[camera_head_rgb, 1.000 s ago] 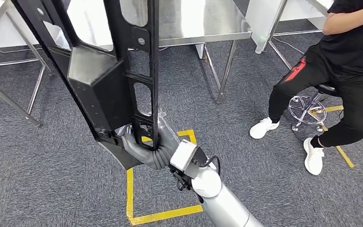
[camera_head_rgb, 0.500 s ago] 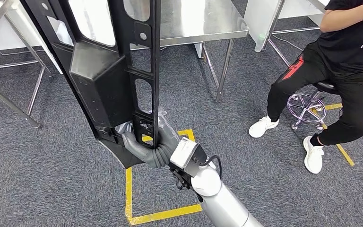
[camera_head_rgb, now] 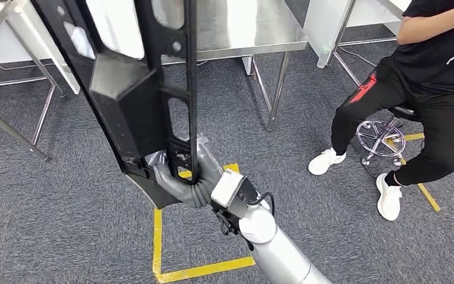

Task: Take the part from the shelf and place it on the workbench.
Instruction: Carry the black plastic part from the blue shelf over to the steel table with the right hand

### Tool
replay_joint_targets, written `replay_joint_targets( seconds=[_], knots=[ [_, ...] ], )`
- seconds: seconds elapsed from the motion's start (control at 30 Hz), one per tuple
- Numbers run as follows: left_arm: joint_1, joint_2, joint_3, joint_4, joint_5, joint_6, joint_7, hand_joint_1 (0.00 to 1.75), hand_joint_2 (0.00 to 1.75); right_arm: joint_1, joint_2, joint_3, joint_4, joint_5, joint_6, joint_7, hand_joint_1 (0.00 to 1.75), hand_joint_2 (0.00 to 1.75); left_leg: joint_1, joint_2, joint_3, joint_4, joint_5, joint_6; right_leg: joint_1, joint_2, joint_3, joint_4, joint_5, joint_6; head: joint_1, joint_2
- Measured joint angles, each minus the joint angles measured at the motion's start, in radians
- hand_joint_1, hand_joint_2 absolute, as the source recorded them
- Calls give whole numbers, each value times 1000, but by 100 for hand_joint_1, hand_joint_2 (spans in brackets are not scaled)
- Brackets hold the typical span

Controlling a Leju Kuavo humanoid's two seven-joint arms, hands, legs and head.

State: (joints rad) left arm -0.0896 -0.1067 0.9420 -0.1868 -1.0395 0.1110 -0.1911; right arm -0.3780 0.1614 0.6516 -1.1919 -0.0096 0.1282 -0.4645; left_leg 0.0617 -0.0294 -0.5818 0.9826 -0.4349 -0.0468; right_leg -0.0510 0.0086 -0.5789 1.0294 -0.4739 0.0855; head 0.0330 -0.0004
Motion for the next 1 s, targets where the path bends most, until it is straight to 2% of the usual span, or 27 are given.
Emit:
replay_joint_targets(
  seconds=[0.07, 0.13, 0.17, 0.23, 0.27, 0.3, 0.33, 0.37, 0.4, 0.47, 0.5, 0.57, 0.63, 0.7, 0.77, 0.8, 0.83, 0.87, 0.9, 0.93, 0.97, 1.0],
  knots=[
    [1, -1, 0, 0, 0, 1, 0, 0, 175, 1, 1, -1, 1, -1, 0, -1, 175, 175, 2, -2, -3, 2, 0, -8, 4, 2, -8, 11, -2, -29, -3, 0],
    [2, -1, 0, 0, 0, 5, 0, 0, 175, 1, 4, -1, 1, -2, 0, -1, 175, 175, 6, 10, -15, 27, -16, -8, 5, 2, -9, 12, -1, -46, -5, 0],
    [2, -2, 0, 0, 0, 7, 0, 0, 175, 1, 5, -2, 1, -3, -1, -2, 175, 175, 5, 17, -35, 69, -40, -5, 7, 1, -9, 12, 0, -53, -6, 0],
    [2, -3, 0, 0, 0, 12, -1, 0, 175, 2, 7, -3, 1, -5, -2, -2, 175, 175, -3, 27, -103, 208, -107, 2, 15, -2, -10, 12, -1, -63, -7, 0],
    [2, -3, 0, 0, 0, 13, -1, 0, 175, 4, 7, -3, 1, -5, -2, -2, 175, 175, -7, 27, -137, 275, -131, 6, 21, -4, -10, 12, -2, -67, -7, 0],
    [3, -3, 0, 0, 0, 14, -1, 0, 175, 6, 7, -3, 1, -5, -2, -2, 175, 175, -11, 27, -159, 313, -138, 12, 26, -6, -10, 12, -3, -70, -7, 0],
    [4, -3, 0, 0, 0, 16, -1, 0, 175, 7, 7, -3, 1, -5, -2, -2, 175, 175, -16, 27, -161, 313, -125, 21, 30, -6, -9, 12, -4, -73, -7, 0],
    [4, -3, 0, 0, 0, 16, -1, 0, 175, 7, 8, -3, 1, -5, -2, -2, 175, 175, -21, 27, -143, 273, -96, 31, 34, -6, -6, 12, -5, -74, -7, 0],
    [4, -3, 0, 0, 0, 17, -1, 0, 175, 7, 9, -3, 1, -5, -2, -2, 175, 175, -26, 27, -111, 206, -61, 43, 37, -6, -4, 12, -6, -75, -7, 0],
    [3, -2, 0, 0, 0, 18, -1, 0, 175, 5, 12, -3, 1, -6, -2, -2, 175, 175, -38, 31, -54, 94, -23, 57, 45, -6, -2, 13, -10, -75, -7, 0],
    [2, -2, 0, 0, 0, 18, -1, 0, 175, 4, 13, -3, 1, -6, -2, -2, 175, 175, -43, 32, -41, 67, -19, 60, 47, -7, -2, 12, -11, -73, -6, 0],
    [2, -3, 0, 0, 0, 18, 0, 0, 175, 2, 14, -3, 1, -6, -2, -2, 175, 175, -50, 31, -39, 57, -21, 60, 47, -9, -2, 8, -13, -65, -6, 0],
    [2, -4, 0, 0, 1, 17, 2, 0, 175, -1, 15, -2, 0, -5, -2, -2, 175, 175, -48, 29, -31, 45, -16, 66, 44, -10, -7, 20, -21, -56, -6, 0],
    [2, -5, 1, 0, 1, 17, 5, 0, 175, -6, 14, -1, 0, -6, -3, -2, 175, 175, -44, 28, -22, 35, -12, 73, 43, -10, -47, 98, -55, -56, -4, 0],
    [1, -5, 1, 0, 1, 16, 7, 0, 175, -7, 9, 0, 1, -7, -3, -2, 175, 175, -46, 26, -21, 34, -14, 78, 44, -9, -117, 226, -99, -58, -3, 0],
    [2, -6, 1, 0, 1, 16, 9, 0, 175, -6, 6, 0, 2, -7, -3, -2, 175, 175, -47, 24, -21, 34, -15, 79, 43, -9, -144, 269, -108, -55, -3, 0],
    [2, -6, 1, 0, 1, 16, 10, 0, 175, -5, 4, 0, 3, -7, -3, -2, 175, 175, -48, 22, -19, 34, -17, 79, 43, -9, -153, 276, -101, -49, -3, 0],
    [2, -7, 1, 0, 1, 16, 10, 0, 175, -5, 3, 1, 4, -8, -3, -2, 175, 175, -48, 20, -17, 34, -18, 78, 43, -9, -142, 242, -80, -42, -3, 0],
    [2, -8, 1, 0, 1, 16, 10, 0, 175, -5, 3, 1, 5, -8, -3, -2, 175, 175, -48, 17, -13, 35, -21, 76, 43, -9, -113, 175, -48, -34, -3, 0],
    [2, -8, 1, 0, 1, 16, 10, 0, 175, -6, 3, 1, 5, -8, -3, -2, 175, 175, -49, 15, -9, 35, -24, 73, 43, -9, -79, 102, -18, -32, -3, 0],
    [2, -9, 1, 0, 1, 16, 10, 0, 175, -7, 2, 2, 5, -8, -3, -2, 175, 175, -52, 13, -7, 36, -28, 69, 44, -9, -50, 42, 5, -34, -4, 0],
    [2, -9, 1, 0, 1, 16, 10, 0, 175, -8, 2, 2, 5, -8, -3, -2, 175, 175, -53, 12, -6, 36, -30, 66, 46, -8, -32, 7, 17, -41, -4, 0]
  ],
)
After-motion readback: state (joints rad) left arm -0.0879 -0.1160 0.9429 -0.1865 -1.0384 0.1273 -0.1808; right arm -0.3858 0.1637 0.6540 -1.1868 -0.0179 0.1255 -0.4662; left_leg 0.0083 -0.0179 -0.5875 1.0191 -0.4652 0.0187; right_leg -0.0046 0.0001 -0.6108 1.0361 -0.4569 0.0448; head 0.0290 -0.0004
